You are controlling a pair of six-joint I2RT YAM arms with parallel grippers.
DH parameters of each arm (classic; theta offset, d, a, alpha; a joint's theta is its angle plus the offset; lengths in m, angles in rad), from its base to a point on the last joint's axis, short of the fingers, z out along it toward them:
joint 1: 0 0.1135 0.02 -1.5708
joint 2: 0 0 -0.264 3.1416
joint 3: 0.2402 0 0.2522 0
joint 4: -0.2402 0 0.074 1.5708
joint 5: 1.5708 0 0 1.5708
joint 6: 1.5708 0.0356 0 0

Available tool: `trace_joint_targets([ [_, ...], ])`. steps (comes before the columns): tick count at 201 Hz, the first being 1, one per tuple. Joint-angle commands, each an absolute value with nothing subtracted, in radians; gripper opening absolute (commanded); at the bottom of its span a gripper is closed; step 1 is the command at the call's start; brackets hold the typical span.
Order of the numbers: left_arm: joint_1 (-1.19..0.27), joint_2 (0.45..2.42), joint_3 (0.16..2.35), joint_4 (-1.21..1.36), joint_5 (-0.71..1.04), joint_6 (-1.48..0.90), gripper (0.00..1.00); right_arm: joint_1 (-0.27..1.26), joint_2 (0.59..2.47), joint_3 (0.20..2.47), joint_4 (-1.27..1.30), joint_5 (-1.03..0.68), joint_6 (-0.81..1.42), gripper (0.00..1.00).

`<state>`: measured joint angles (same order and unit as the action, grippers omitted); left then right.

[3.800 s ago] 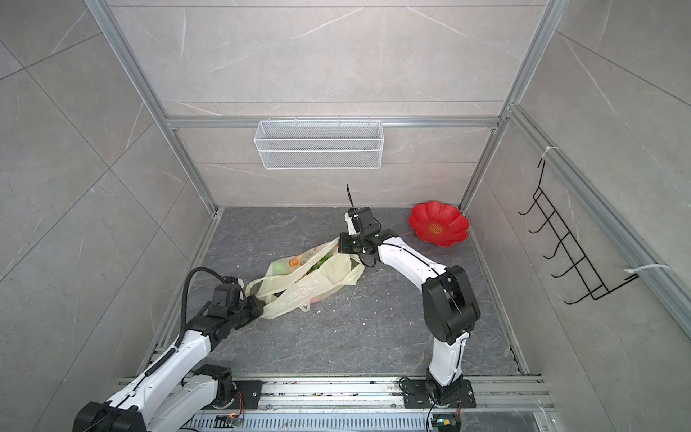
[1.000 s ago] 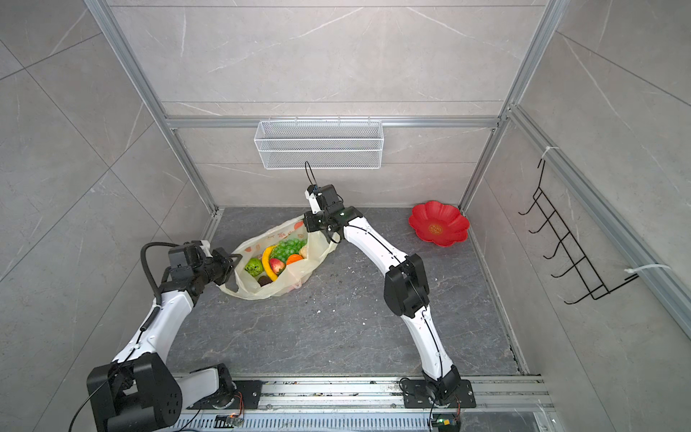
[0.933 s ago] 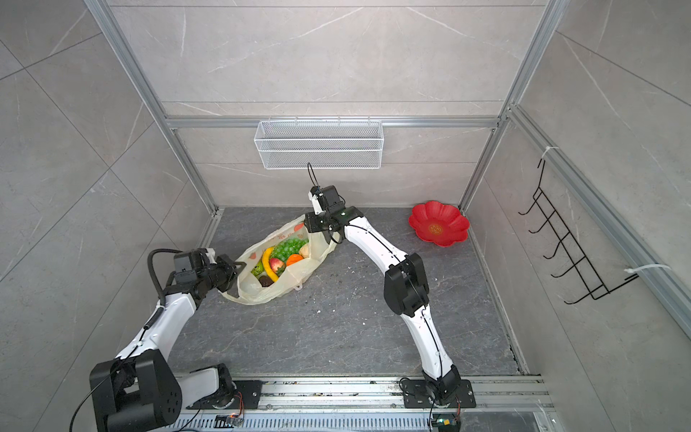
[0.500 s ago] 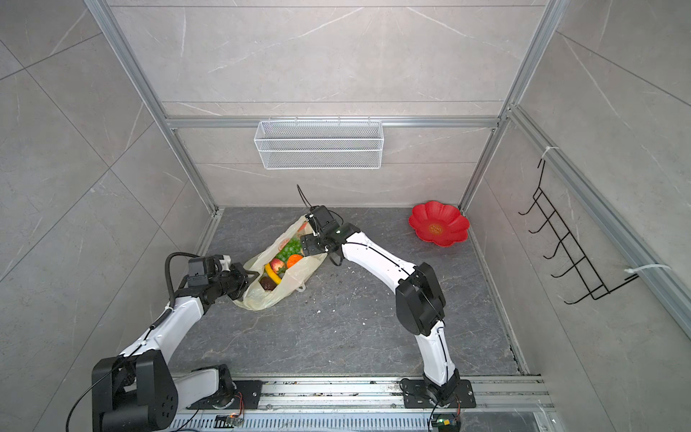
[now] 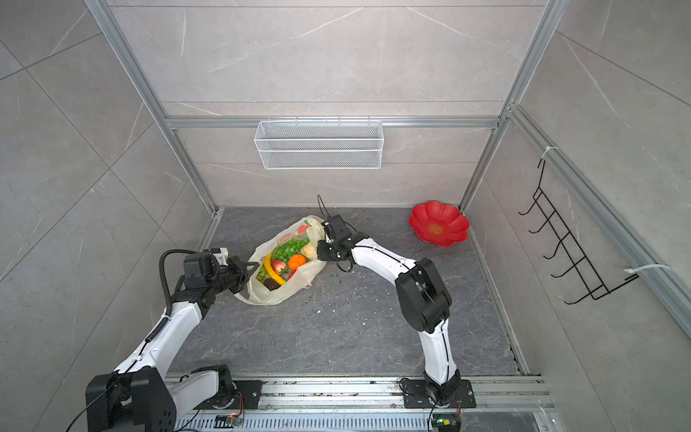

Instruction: Take the fake fruits out of the plastic bag

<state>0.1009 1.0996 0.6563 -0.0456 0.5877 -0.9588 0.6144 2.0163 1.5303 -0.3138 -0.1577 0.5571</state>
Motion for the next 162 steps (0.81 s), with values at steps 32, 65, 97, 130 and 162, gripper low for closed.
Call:
trace_joint_targets([
  [32,0.202,1.146,0.563,0.146,0.696,-1.06,0.0,0.545,1.911,1.228,0.025,-0.321,0.601,0.03],
  [65,0.294,1.172,0.515,0.176,0.7,-1.066,0.0,0.519,1.952,1.187,0.061,-0.287,0.619,0.0],
  [97,0.198,1.189,0.607,0.041,0.66,-0.914,0.0,0.554,1.927,1.21,0.012,-0.265,0.564,0.07],
  [130,0.053,1.126,0.67,-0.099,0.509,-0.813,0.0,0.604,1.84,1.249,-0.15,-0.099,0.482,0.51],
  [162,0.028,1.124,0.673,-0.113,0.498,-0.799,0.0,0.699,1.754,1.3,-0.32,0.116,0.393,0.65],
])
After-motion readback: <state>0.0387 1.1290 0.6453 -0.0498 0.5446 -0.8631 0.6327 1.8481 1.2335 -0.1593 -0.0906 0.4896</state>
